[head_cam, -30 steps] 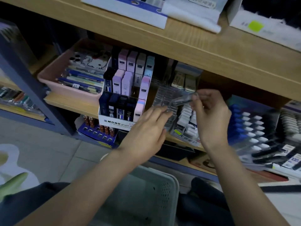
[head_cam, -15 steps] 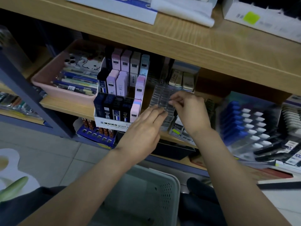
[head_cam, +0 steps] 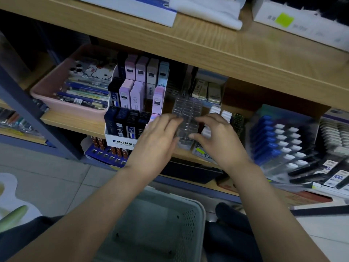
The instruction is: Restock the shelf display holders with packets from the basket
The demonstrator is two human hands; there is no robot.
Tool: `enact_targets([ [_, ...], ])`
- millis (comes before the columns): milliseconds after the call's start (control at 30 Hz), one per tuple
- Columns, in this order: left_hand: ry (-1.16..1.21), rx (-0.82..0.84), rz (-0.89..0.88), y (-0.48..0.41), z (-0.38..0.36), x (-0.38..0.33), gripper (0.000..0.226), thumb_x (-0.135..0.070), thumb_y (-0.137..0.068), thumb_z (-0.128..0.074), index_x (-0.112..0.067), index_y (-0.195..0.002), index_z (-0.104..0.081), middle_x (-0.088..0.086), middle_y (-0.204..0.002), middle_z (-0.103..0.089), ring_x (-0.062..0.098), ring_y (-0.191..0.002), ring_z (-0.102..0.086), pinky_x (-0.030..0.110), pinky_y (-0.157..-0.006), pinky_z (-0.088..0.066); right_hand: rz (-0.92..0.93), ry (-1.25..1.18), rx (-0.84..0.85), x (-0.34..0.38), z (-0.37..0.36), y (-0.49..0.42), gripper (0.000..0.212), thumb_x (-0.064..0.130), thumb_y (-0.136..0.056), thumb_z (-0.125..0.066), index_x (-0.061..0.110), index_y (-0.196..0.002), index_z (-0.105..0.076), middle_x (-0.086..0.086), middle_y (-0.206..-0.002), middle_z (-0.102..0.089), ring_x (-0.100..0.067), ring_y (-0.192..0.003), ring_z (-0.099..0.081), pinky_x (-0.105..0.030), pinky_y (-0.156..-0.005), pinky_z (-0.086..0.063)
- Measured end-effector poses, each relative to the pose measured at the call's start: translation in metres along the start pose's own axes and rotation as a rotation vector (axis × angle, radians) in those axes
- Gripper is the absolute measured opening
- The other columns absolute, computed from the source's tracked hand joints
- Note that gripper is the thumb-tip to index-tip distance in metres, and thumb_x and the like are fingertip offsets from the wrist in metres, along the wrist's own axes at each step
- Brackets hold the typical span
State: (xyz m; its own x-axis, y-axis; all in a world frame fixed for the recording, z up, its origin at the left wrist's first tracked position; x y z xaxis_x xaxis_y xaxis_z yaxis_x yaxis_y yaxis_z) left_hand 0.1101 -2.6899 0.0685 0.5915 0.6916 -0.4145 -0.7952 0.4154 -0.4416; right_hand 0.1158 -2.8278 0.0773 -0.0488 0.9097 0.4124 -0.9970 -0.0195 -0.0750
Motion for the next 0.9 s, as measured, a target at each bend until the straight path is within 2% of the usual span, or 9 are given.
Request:
enact_targets([
  [133,-0.062,-0.028,-0.022,-0.007,0.001,0.005,0.027,-0.001,-0.074,-0.075,0.001,-0.099,-0.067,0.012,-0.091,-0.064,0.030,-0.082,-0.063,0.037,-0.078,-0.050,0.012,0.043,-0.042,-0.005,0.002,0.004,0.039,0.024,-0.085,-0.068,0.017,-0.122,-0.061,0.000,-0.118,-0.057,-0.016,-0.114,-0.048,-0.025,-0.095,-0.039],
  [267,-0.067,-0.050,-0.082,-0.007,-0.004,0.003,0.021,0.002,-0.068,-0.078,0.001,-0.087,-0.069,0.011,-0.082,-0.064,0.029,-0.074,-0.063,0.036,-0.071,-0.054,0.020,0.043,-0.067,-0.003,-0.002,0.004,0.038,0.021,-0.086,-0.066,0.017,-0.123,-0.059,-0.001,-0.118,-0.058,-0.017,-0.115,-0.048,-0.029,-0.093,-0.042],
  [367,-0.102,-0.052,-0.088,-0.009,-0.004,0.004,0.021,0.001,-0.067,-0.080,-0.001,-0.084,-0.068,0.010,-0.079,-0.063,0.028,-0.071,-0.062,0.034,-0.069,-0.052,0.056,0.043,-0.120,-0.001,0.000,0.012,0.053,0.023,-0.080,-0.073,0.013,-0.129,-0.054,-0.005,-0.126,-0.052,-0.021,-0.121,-0.043,-0.037,-0.101,-0.040],
  [467,-0.135,-0.015,-0.114,-0.008,-0.005,0.004,0.028,-0.002,-0.067,-0.080,-0.003,-0.090,-0.066,0.010,-0.085,-0.062,0.029,-0.074,-0.061,0.034,-0.072,-0.050,-0.002,0.166,-0.074,-0.011,-0.001,0.026,0.085,0.036,-0.072,-0.077,0.017,-0.143,-0.034,-0.007,-0.144,-0.036,-0.028,-0.137,-0.025,-0.044,-0.114,-0.023],
  [567,-0.182,0.045,-0.141,-0.004,-0.011,0.003,0.045,-0.005,-0.069,-0.079,-0.005,-0.111,-0.062,0.012,-0.102,-0.059,0.029,-0.093,-0.058,0.037,-0.084,-0.045,-0.062,0.284,0.035,-0.032,-0.006,0.039,0.091,0.030,-0.079,-0.073,0.023,-0.149,-0.016,-0.004,-0.154,-0.016,-0.026,-0.144,-0.005,-0.043,-0.118,-0.010],
  [667,-0.205,0.069,-0.148,-0.003,-0.014,0.004,0.054,-0.003,-0.069,-0.078,-0.006,-0.119,-0.059,0.014,-0.113,-0.057,0.031,-0.106,-0.055,0.037,-0.091,-0.041,-0.022,0.224,0.005,-0.044,0.003,0.041,0.081,0.018,-0.080,-0.072,0.020,-0.147,-0.026,-0.004,-0.153,-0.023,-0.021,-0.144,-0.011,-0.037,-0.118,-0.018],
  [767,-0.202,0.086,-0.149,-0.004,-0.015,0.002,0.054,0.001,-0.068,-0.077,-0.005,-0.118,-0.059,0.014,-0.111,-0.059,0.033,-0.102,-0.057,0.031,-0.089,-0.030,0.003,0.200,0.019,-0.047,0.006,0.038,0.077,0.016,-0.081,-0.072,0.021,-0.145,-0.030,-0.002,-0.153,-0.024,-0.019,-0.144,-0.011,-0.036,-0.116,-0.021],
  [900,-0.202,0.090,-0.155,-0.004,-0.017,-0.004,0.050,-0.001,-0.069,-0.076,-0.005,-0.117,-0.059,0.013,-0.108,-0.060,0.028,-0.100,-0.052,0.032,-0.087,-0.029,-0.006,0.156,0.032,-0.051,0.008,0.036,0.078,0.012,-0.082,-0.069,0.023,-0.147,-0.027,0.001,-0.155,-0.021,-0.014,-0.145,-0.005,-0.031,-0.116,-0.016],
])
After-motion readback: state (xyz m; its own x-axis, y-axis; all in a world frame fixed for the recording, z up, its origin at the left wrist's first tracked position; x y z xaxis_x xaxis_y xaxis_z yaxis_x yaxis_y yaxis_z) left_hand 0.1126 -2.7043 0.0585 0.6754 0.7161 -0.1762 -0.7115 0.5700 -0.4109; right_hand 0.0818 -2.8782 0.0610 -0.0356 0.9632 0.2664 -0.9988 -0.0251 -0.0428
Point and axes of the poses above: each hand's wrist, its own y-axis away from the middle knuckle, its own z-axis out of the back of the hand, x = y × z, the point moved 7 cm from there along -y, towards the middle knuckle
